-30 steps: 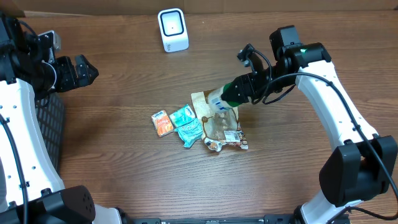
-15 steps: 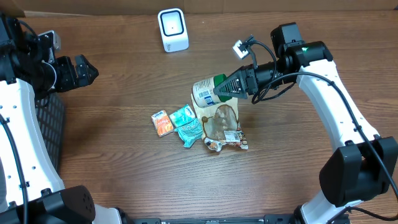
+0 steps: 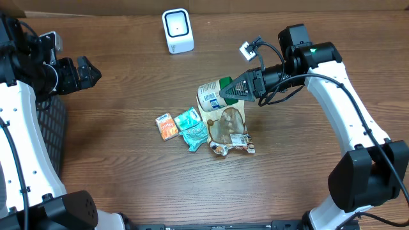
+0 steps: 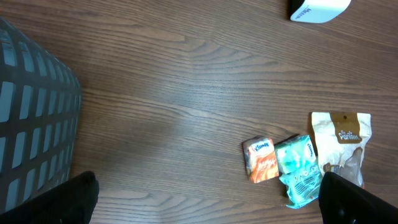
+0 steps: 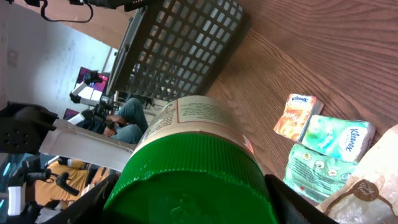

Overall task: Scan the item barcode
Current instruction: 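Lift the jar and tilt it toward the scanner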

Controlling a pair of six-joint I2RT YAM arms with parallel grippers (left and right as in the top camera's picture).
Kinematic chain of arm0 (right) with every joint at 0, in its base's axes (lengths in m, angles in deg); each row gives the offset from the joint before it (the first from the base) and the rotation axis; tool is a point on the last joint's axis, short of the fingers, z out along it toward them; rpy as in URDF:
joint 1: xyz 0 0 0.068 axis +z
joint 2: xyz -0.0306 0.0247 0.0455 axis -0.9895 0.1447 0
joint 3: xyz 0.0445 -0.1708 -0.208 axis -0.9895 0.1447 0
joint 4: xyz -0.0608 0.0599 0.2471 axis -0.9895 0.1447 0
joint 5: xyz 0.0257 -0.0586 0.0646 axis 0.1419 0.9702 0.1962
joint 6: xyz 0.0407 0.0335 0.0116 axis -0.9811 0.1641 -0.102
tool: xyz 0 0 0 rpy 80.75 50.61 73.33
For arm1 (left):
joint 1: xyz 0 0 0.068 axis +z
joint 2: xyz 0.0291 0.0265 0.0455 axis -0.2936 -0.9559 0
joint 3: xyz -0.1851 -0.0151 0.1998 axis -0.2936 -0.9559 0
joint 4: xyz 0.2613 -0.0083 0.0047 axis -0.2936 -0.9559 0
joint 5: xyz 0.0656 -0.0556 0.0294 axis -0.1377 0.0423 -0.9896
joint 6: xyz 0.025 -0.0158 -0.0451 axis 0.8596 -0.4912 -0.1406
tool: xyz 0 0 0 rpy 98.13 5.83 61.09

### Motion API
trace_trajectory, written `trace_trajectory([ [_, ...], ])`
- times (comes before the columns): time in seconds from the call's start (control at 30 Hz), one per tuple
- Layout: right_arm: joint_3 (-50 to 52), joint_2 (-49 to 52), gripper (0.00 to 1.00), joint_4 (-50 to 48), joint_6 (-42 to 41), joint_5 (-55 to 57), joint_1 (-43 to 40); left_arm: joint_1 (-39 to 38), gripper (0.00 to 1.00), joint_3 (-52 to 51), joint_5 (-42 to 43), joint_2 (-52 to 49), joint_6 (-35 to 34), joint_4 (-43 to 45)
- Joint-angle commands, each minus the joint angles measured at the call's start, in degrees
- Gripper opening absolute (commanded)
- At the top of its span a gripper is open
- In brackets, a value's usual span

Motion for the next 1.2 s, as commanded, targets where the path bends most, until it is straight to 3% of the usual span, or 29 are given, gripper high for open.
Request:
trace_trajectory([
  [0.0, -2.19, -0.55, 0.61, 0.02, -0.28, -3.52, -0.28, -0.28, 0.99, 0.5, 0.24, 0.11, 1.31, 0.07],
  [0.9, -2.19, -0.55, 0.6, -0.33, -0.52, 5.6, 0.09, -0.28, 1.0, 0.5, 0.24, 0.11, 1.31, 0.07],
  [1.17, -2.16, -0.55, 0.6, -5.55, -10.49, 18.53, 4.48, -0.28, 0.99, 0.5, 0.24, 0.11, 1.31, 0.07],
])
